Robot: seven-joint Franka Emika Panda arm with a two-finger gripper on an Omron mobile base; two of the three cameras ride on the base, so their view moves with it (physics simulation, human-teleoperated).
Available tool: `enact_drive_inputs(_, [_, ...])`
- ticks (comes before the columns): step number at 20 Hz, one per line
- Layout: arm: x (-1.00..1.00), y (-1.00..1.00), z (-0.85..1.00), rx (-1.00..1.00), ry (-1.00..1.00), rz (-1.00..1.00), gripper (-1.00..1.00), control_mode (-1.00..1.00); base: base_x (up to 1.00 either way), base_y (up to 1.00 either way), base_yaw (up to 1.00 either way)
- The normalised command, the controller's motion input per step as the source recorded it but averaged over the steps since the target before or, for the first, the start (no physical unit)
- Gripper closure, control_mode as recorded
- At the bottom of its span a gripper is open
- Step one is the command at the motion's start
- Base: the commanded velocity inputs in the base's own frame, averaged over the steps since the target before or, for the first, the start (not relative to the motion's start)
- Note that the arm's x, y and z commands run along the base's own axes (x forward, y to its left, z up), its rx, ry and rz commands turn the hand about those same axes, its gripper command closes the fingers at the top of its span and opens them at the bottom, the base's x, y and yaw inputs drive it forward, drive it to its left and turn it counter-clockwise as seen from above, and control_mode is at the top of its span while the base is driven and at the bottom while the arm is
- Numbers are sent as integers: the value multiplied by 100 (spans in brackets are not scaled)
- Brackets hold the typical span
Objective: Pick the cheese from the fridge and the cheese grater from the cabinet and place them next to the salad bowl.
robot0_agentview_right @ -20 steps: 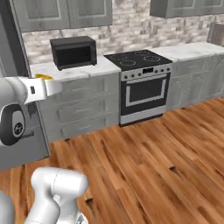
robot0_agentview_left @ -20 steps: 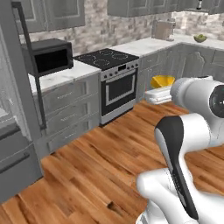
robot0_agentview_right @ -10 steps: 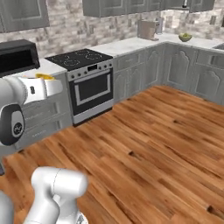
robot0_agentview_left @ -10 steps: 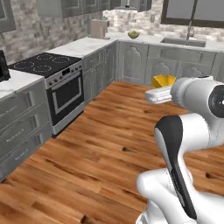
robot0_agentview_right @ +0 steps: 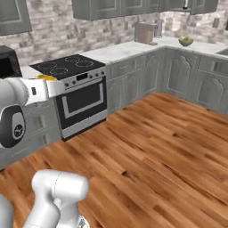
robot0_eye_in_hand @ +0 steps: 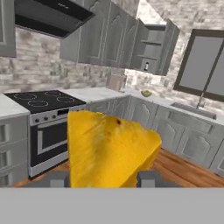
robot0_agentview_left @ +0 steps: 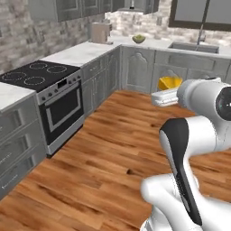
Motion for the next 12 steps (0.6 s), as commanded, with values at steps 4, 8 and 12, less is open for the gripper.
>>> enact_drive_inputs(4, [0,0,0,0,0,0,100,100,100,-37,-2])
enact_drive_inputs(8, [0,0,0,0,0,0,100,100,100,-63,-5])
enact_drive_inputs(12, [0,0,0,0,0,0,100,100,100,-58,-5])
